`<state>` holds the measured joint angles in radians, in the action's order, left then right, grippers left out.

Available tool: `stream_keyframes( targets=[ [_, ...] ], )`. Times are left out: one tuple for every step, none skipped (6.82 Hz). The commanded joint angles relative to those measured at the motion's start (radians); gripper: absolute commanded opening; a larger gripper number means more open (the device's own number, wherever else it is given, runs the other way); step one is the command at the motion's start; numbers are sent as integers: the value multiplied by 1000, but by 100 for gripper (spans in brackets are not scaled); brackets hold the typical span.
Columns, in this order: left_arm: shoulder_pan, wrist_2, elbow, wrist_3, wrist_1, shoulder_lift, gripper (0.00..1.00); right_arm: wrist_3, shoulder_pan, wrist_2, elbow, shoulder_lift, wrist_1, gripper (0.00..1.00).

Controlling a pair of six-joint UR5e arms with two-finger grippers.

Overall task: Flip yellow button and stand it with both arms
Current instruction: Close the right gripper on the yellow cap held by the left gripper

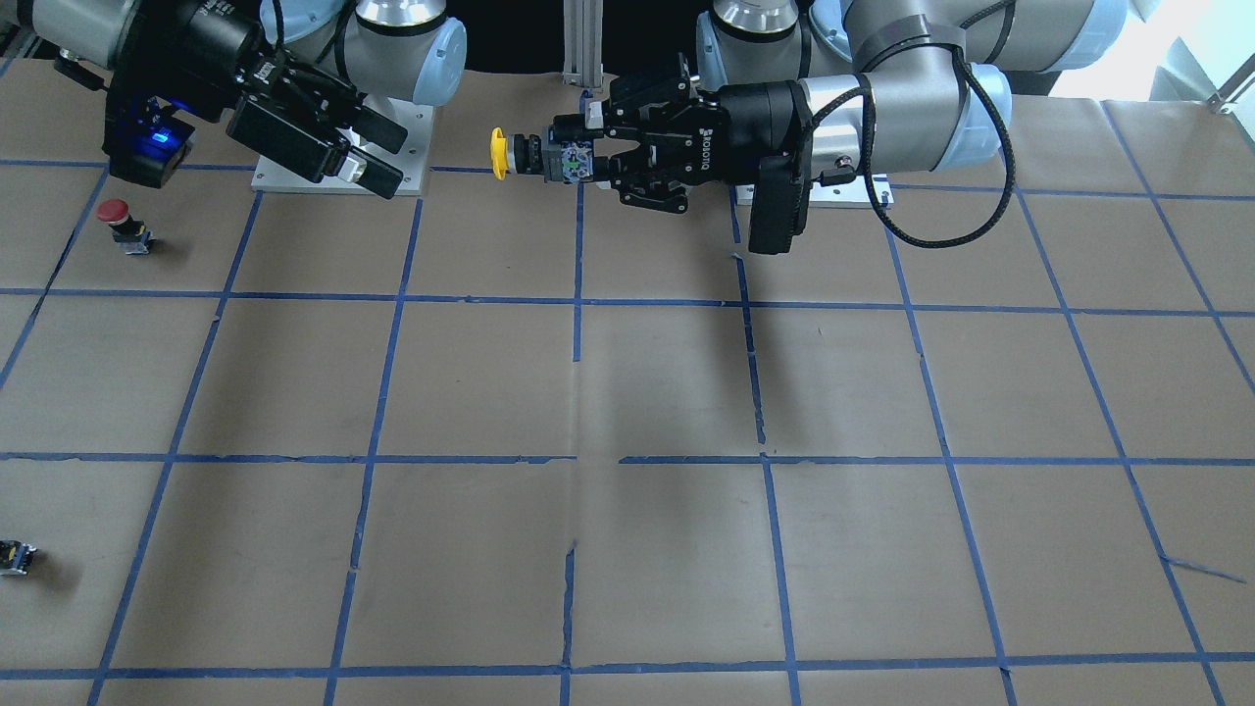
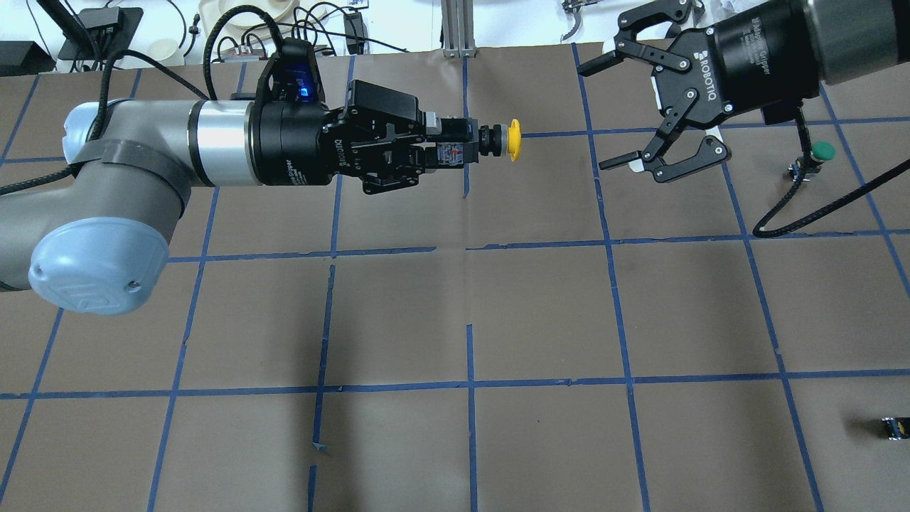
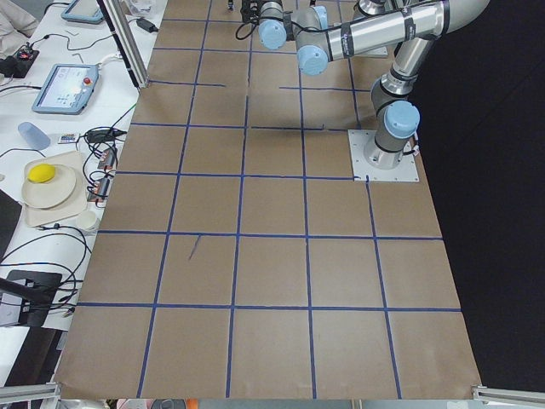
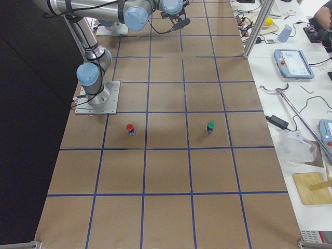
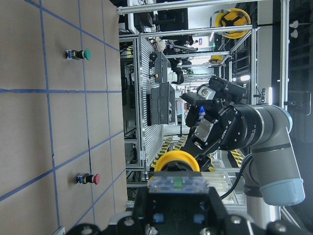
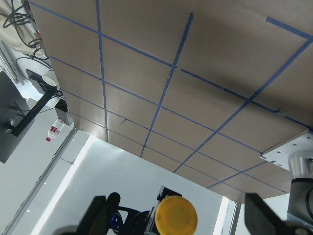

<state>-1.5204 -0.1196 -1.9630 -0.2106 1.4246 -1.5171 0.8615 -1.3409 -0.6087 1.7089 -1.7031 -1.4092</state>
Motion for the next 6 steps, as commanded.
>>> stream_keyframes(
  targets=[
    [-1,6,-4,0,-1,6,7,5,-41,27,29,8,-11,100],
    [-1,8,-4,2,-1,8,7,5,-70,87,46,8,-19,100],
    [-1,8,-4,0,-1,6,7,5,-83,93,48,8,-13,100],
    [-1,8,-5,0,-1,6,7,7,-83,95,49,7,-10,100],
    [-1,8,-5,0,-3,5,7,5,-83,92,51,10,-11,100],
    [-1,8,-5,0,-6,9,7,5,-83,92,61,8,-10,100]
  ],
)
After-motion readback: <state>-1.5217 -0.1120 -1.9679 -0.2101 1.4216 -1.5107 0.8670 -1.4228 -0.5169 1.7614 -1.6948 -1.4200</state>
